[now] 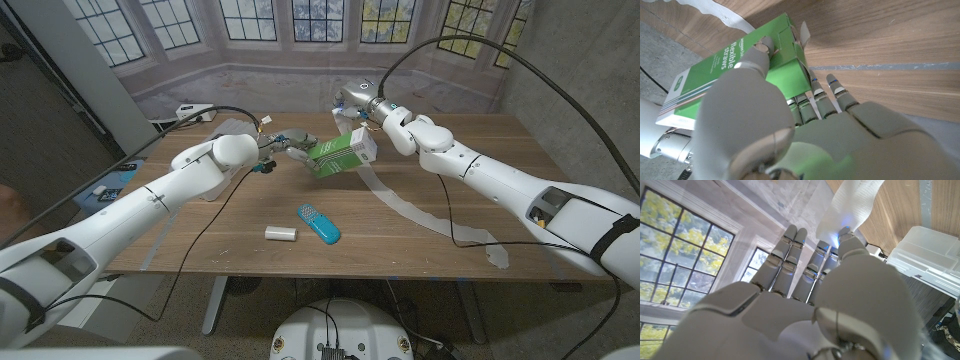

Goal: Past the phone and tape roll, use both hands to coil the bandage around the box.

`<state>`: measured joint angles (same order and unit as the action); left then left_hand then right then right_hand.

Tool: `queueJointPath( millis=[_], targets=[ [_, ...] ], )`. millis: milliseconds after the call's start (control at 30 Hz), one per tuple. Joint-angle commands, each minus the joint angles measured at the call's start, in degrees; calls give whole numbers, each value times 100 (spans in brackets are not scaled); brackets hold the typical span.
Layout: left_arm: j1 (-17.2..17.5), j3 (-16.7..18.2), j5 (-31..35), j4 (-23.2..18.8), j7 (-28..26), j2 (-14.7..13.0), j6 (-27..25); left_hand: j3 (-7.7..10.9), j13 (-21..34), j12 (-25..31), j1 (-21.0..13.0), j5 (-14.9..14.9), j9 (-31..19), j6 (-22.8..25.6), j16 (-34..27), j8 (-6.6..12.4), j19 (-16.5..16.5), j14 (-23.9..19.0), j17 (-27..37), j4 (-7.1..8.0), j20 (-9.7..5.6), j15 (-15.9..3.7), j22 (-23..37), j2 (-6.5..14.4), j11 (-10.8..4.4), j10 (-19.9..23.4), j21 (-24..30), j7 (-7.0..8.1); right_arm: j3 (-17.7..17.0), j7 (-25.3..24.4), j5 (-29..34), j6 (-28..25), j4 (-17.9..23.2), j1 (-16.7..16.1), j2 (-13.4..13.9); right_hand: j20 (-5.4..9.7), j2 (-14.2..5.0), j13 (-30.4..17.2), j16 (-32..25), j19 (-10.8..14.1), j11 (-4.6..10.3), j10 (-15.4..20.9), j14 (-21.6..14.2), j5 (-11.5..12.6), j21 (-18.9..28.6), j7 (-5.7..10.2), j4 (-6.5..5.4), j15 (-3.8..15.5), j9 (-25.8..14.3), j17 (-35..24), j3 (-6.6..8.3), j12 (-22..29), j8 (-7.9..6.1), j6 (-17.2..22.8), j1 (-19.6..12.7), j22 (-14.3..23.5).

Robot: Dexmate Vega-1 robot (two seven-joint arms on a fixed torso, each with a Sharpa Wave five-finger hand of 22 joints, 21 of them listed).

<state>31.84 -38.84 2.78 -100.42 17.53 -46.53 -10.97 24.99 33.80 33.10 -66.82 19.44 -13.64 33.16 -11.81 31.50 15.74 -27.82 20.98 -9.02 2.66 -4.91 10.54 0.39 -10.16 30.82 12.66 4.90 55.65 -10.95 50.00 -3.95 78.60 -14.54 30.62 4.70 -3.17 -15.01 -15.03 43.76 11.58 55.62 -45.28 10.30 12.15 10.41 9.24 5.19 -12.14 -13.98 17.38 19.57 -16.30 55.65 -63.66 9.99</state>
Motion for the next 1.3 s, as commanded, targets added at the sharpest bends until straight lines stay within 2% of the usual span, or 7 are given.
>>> queueJointPath(
  millis=[33, 233, 467, 1300],
  targets=[
    [-175, -134, 72, 34, 271, 32, -190, 43, 623, -2, 270, -22, -32, 64, 14, 1400, -16, 19, 14, 18, 21, 1, 30, 272, -21, 56, -27, -105, -54, -12, 82, -6, 123, -9, -82, 500, -19, -38, 19, 57, 6, 43, -55, -7, 1, -2, -11, 847, -16, -26, -23, 10, -20, 59, -48, 20],
    [-259, -194, 95, 65, 381, 46, -254, 32, 624, -9, 273, -33, -29, 53, 4, 1401, -21, 30, 25, 22, 34, 17, 31, 288, -18, 39, -26, -125, -75, 35, 123, -33, 259, -19, -81, 499, -16, -35, 25, 57, 6, 47, -60, -9, 0, 1, -18, 841, -17, -31, -37, 4, -15, 55, -36, 20],
    [-337, -267, 120, 120, 467, 93, -264, 28, 615, -12, 286, -39, -26, 57, 3, 1408, -22, 33, 23, 25, 36, 27, 33, 290, -9, 47, -23, -135, -145, 208, 209, -203, 616, -86, -44, 500, -16, -38, 45, 54, 6, 47, -52, -6, -3, 2, -17, 843, -17, -30, -40, -1, -10, 49, -36, 19],
    [-472, -374, 166, 185, 564, 187, -326, 45, 616, -8, 303, -52, -16, 72, 7, 1427, -18, 22, -3, 19, 35, 30, 38, 294, 4, 54, -10, -148, -510, 769, 539, -769, 1835, -600, 196, 488, -12, -52, 73, 55, -2, 33, -73, -4, -6, -14, -25, 844, -21, -57, -71, -23, 8, 35, -12, 19]
  ],
)
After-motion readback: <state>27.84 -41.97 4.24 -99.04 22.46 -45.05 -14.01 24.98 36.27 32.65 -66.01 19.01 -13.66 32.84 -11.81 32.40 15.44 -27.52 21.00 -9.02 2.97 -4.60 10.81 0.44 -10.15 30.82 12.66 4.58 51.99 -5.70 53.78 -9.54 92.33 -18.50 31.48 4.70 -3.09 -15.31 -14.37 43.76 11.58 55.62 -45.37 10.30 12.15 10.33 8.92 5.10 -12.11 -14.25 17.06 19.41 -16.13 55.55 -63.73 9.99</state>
